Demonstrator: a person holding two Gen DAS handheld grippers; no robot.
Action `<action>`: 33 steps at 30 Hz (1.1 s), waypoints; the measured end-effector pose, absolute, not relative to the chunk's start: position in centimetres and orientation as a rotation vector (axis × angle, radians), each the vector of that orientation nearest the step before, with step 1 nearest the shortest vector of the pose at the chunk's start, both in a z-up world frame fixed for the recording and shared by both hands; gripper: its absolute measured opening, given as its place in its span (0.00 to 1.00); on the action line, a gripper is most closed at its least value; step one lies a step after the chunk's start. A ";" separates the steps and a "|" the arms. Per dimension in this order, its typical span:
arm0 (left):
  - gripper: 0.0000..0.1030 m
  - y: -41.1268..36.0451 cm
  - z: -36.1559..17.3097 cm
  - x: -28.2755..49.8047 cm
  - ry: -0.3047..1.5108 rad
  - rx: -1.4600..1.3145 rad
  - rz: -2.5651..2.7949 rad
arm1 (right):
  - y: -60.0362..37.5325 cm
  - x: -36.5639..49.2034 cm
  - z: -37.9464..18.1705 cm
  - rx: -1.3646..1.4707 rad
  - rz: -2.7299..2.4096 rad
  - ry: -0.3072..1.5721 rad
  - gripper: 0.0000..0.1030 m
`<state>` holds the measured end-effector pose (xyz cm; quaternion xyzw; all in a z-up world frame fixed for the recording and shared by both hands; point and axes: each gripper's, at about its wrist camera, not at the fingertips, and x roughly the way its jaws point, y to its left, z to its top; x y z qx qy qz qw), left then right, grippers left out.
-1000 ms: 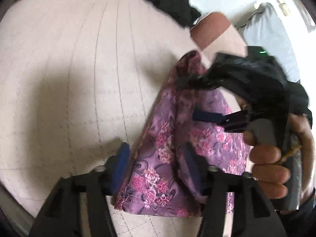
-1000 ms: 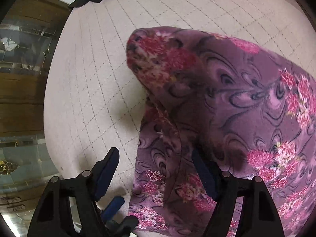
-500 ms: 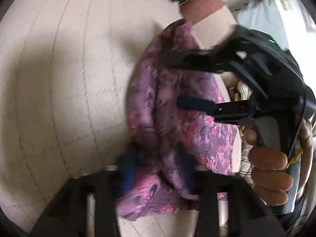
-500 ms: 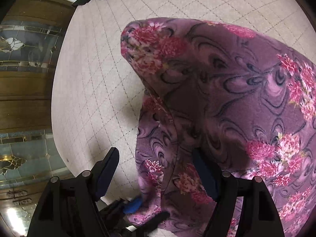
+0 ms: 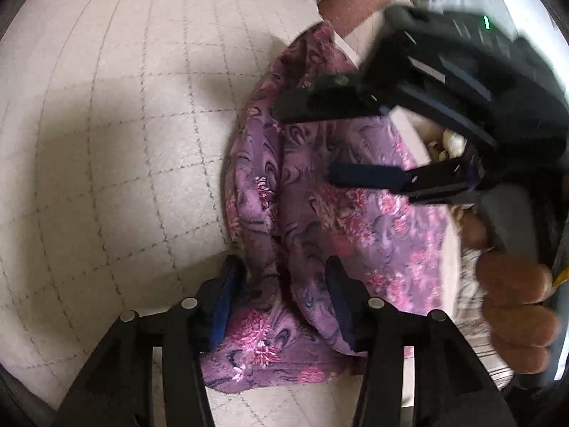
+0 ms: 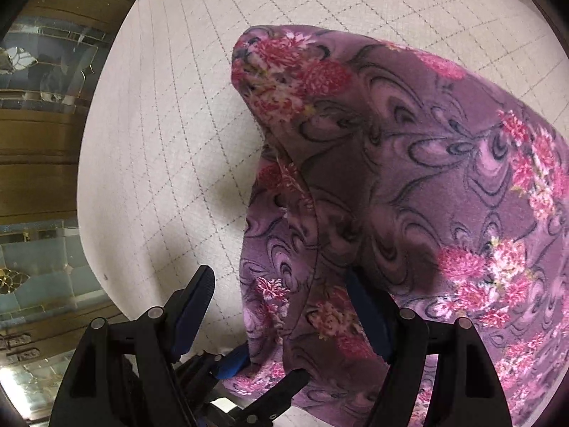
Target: Fold small clothes
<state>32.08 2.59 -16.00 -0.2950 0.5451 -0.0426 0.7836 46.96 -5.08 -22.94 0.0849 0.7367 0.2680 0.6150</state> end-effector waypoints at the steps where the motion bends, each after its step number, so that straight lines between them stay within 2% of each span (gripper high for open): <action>1: 0.35 2.2 -16.0 32.2 1.176 -0.603 -0.078 | -5.0 46.9 -22.8 0.182 0.612 1.696 0.79; 3: 0.12 2.2 -16.6 32.3 1.180 -0.586 -0.062 | -4.6 46.8 -22.7 0.170 0.606 1.694 0.79; 7: 0.07 2.2 -16.4 32.2 1.157 -0.605 -0.090 | -3.3 46.8 -23.0 0.145 0.592 1.712 0.79; 13: 0.07 0.1 -12.2 31.4 0.988 -0.489 -0.147 | -1.4 47.3 -22.9 0.114 0.546 1.705 0.78; 14: 0.07 -0.1 -12.3 31.4 0.994 -0.478 -0.143 | -0.9 47.2 -23.0 0.081 0.539 1.703 0.76; 15: 0.07 -0.1 -12.6 31.4 1.005 -0.478 -0.138 | -0.4 46.8 -23.1 0.040 0.533 1.696 0.63; 16: 0.07 -0.1 -13.0 31.6 1.021 -0.487 -0.130 | 0.0 46.6 -23.2 -0.032 0.520 1.684 0.42; 19: 0.07 0.2 -13.0 32.0 1.029 -0.507 -0.129 | 0.4 46.3 -23.0 -0.089 0.493 1.666 0.19; 24: 0.07 -1.1 -10.6 30.8 0.969 -0.426 -0.147 | -2.1 45.7 -20.9 0.064 0.547 1.584 0.13; 30: 0.06 -3.0 -5.8 27.5 0.873 -0.321 -0.213 | -10.9 42.0 -15.6 0.427 0.672 1.334 0.12; 33: 0.06 -7.0 -2.8 27.0 0.830 -0.259 -0.265 | -17.1 40.3 -13.7 0.631 0.733 1.202 0.12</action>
